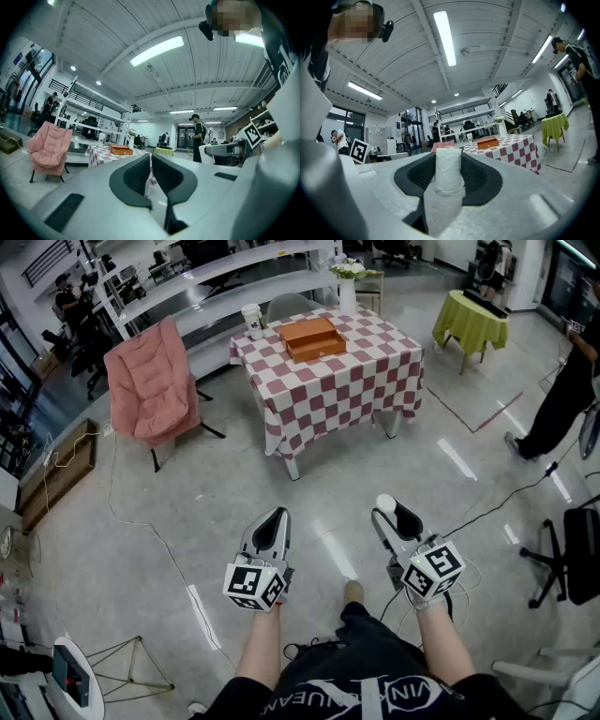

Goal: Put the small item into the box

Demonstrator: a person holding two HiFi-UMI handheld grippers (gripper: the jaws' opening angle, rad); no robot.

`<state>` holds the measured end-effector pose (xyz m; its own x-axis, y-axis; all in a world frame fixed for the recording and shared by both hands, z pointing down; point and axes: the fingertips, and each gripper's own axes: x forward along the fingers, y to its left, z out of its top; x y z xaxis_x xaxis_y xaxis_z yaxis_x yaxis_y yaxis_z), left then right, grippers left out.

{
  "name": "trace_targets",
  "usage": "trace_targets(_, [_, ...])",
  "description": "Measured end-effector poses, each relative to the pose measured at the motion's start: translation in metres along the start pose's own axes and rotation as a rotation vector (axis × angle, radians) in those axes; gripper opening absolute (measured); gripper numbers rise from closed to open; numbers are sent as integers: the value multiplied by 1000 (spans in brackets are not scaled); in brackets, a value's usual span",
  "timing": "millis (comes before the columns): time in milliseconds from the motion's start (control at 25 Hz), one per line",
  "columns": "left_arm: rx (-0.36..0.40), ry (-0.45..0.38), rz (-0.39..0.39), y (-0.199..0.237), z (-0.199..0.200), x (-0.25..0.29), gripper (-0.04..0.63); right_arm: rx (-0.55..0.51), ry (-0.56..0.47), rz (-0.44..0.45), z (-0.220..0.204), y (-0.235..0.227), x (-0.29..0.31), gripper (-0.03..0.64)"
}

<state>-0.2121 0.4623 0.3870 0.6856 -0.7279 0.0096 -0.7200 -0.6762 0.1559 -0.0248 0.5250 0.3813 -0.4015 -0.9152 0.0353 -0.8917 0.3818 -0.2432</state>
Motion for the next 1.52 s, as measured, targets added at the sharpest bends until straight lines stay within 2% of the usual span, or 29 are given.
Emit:
trace_targets(400, [11, 11, 33, 18, 1, 82, 20, 3, 9, 18, 12, -76, 51, 155])
trace_targets(640, [19, 17, 55, 20, 1, 116, 20, 14, 11, 54, 15, -106, 70, 155])
trace_targets(1040, [17, 32, 70, 17, -1, 143, 20, 50, 22, 86, 17, -133, 84, 155])
trace_targets(1520, [-21, 79, 129, 56, -20, 161, 20, 114, 69, 91, 2, -159, 129, 155])
